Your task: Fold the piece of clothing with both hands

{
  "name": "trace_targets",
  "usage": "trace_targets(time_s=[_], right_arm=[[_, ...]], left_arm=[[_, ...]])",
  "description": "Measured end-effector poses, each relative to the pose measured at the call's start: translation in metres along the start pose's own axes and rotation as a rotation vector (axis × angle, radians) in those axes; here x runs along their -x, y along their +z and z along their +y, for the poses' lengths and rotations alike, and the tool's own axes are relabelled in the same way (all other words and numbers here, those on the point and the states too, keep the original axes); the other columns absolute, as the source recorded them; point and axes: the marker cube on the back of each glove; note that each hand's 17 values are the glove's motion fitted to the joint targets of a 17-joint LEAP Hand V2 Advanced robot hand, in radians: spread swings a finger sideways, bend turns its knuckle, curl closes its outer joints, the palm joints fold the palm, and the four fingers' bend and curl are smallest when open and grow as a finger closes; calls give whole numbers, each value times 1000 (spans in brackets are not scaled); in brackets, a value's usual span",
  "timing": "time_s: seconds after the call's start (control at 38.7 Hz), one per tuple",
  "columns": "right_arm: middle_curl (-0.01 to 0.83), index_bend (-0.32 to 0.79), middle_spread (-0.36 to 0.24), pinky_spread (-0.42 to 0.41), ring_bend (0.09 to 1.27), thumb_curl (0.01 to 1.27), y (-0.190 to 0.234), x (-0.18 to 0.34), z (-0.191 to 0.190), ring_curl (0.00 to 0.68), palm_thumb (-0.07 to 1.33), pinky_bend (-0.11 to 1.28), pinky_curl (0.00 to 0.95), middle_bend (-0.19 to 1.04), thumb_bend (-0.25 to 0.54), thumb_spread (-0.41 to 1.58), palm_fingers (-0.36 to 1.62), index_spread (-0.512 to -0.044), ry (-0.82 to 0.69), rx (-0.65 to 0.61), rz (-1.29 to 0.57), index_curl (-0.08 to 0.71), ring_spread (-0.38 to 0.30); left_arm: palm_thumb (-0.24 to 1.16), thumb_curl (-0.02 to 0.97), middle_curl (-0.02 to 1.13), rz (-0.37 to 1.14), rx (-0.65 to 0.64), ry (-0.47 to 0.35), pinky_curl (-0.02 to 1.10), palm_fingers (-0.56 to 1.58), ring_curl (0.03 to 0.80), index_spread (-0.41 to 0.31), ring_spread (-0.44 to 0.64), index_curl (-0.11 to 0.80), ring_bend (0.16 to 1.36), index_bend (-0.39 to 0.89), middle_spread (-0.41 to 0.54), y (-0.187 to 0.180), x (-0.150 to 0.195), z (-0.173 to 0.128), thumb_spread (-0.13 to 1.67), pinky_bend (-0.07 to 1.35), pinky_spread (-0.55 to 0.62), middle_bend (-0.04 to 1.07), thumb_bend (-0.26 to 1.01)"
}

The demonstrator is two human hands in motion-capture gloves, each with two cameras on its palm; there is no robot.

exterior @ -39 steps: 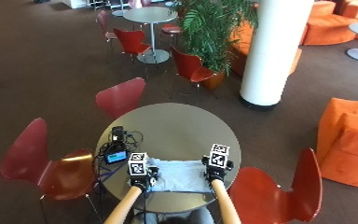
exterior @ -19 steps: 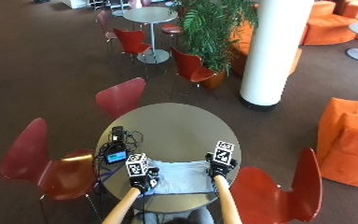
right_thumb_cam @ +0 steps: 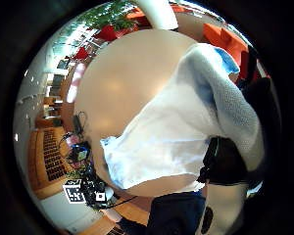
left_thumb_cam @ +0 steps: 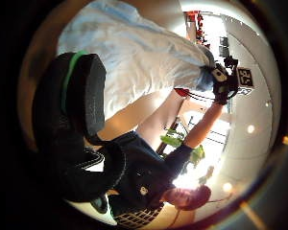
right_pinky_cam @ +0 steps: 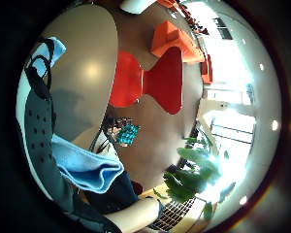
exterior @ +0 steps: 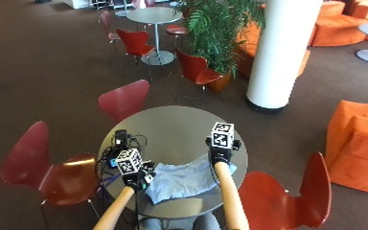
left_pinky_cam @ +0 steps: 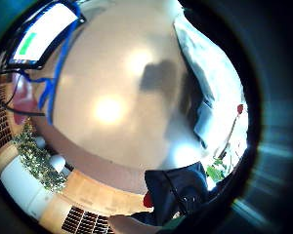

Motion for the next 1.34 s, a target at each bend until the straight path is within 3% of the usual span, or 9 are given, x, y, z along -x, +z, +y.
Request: trace_targets(time_s=[0.08,0.16,0.18,0.31,0.52,0.67,0.83,1.14,1.34], right_arm=[[525,164,-221,-358,610,693,-33,15,20,472,966,614,398,330,-32,371,1269,-268,-24,-33,26,384,-256],[526,164,-225,-358,616,699,-61,40,41,476,962,616,402,326,-35,359,1273,-268,-57,-59,51,391,-260],[530,160,-230,-359,613,702,-67,50,46,475,964,619,404,336,-33,355,1278,-268,-71,-68,58,392,-261],[534,157,-237,-361,628,712,-82,111,84,483,970,622,410,344,-33,333,1282,-273,-161,-85,95,397,-265],[542,158,-244,-362,637,724,-38,235,133,490,967,627,416,359,-36,307,1280,-274,-348,-45,153,407,-270],[544,118,-246,-366,660,727,-22,273,197,495,967,639,420,360,-37,313,1258,-274,-514,41,129,397,-272],[521,34,-227,-378,711,679,24,323,166,494,886,685,417,296,-46,586,1166,-255,-580,134,21,335,-277],[501,66,-173,-336,622,600,-111,249,187,457,859,700,406,249,-23,877,1121,-225,-602,-157,-214,275,-250],[493,78,-164,-325,598,575,-109,206,175,444,865,684,395,227,-21,934,1131,-222,-591,-205,-268,255,-241]], left_arm=[[254,246,277,13,-48,78,363,127,321,-53,403,345,525,148,194,-17,-1,11,1428,376,319,164,33],[259,245,278,72,-90,266,365,124,322,-52,395,343,533,151,195,-37,-9,35,1435,380,311,165,31],[260,245,278,78,-102,282,367,129,323,-51,390,341,538,148,193,-42,-8,41,1436,383,306,167,30],[264,245,283,-17,-205,72,365,146,322,-50,373,332,553,139,191,-52,22,42,1442,389,288,179,24],[285,248,295,16,-238,39,366,156,321,-48,346,319,568,136,190,-59,51,77,1451,400,268,182,23],[296,251,300,15,-233,3,364,158,319,-48,337,315,574,144,190,-58,77,92,1453,401,262,177,19],[298,254,303,29,-253,-53,363,158,316,-48,332,312,577,145,191,-68,99,105,1448,401,259,177,9],[300,258,304,-28,-301,-131,361,156,309,-48,329,310,580,148,191,-97,105,107,1441,405,257,173,-5],[292,255,304,-62,-331,-116,357,154,305,-48,329,311,584,149,201,-110,85,120,1438,402,258,173,-7]])
